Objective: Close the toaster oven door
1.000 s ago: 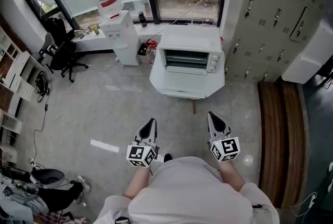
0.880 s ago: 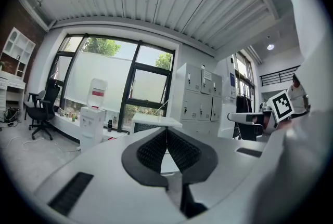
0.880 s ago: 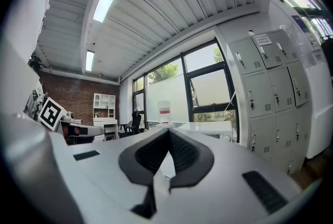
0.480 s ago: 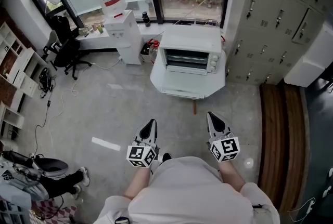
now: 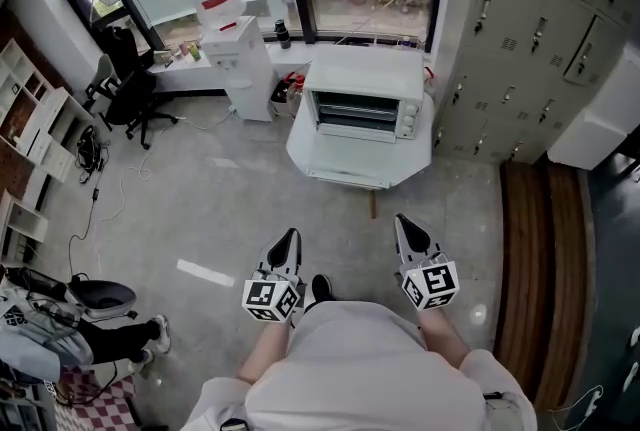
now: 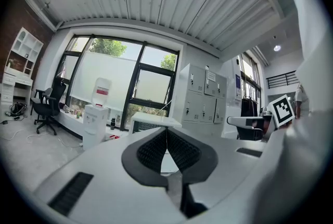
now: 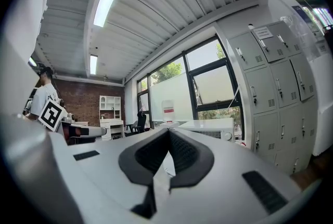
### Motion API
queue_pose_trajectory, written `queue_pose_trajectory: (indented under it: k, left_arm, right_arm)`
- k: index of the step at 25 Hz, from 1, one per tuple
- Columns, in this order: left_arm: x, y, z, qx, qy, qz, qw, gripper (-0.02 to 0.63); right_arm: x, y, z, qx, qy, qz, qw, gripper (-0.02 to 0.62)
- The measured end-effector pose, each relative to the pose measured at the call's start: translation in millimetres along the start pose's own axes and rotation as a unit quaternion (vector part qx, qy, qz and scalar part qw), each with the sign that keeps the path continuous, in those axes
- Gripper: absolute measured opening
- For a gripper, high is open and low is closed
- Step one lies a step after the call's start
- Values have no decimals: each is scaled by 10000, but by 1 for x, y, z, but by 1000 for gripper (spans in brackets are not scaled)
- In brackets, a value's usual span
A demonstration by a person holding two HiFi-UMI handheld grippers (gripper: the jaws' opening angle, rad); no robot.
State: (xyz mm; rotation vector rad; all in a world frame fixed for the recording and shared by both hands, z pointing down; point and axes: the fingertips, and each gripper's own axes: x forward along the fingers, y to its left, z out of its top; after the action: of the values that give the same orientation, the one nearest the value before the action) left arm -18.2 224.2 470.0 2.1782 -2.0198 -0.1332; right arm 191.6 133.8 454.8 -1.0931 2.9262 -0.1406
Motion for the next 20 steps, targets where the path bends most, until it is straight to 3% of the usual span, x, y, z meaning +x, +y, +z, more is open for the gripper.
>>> queue_pose_trajectory:
  k: [11,20]
  left_arm:
    - [25,2,3,52,36,-104,9999,20]
    - [70,30,5,217,87,-203,9995,20]
  right_arm:
    - [13,-16,6,25,-31,-99,9999,8]
    - [58,-34,3,-9,50,-220,9997,8]
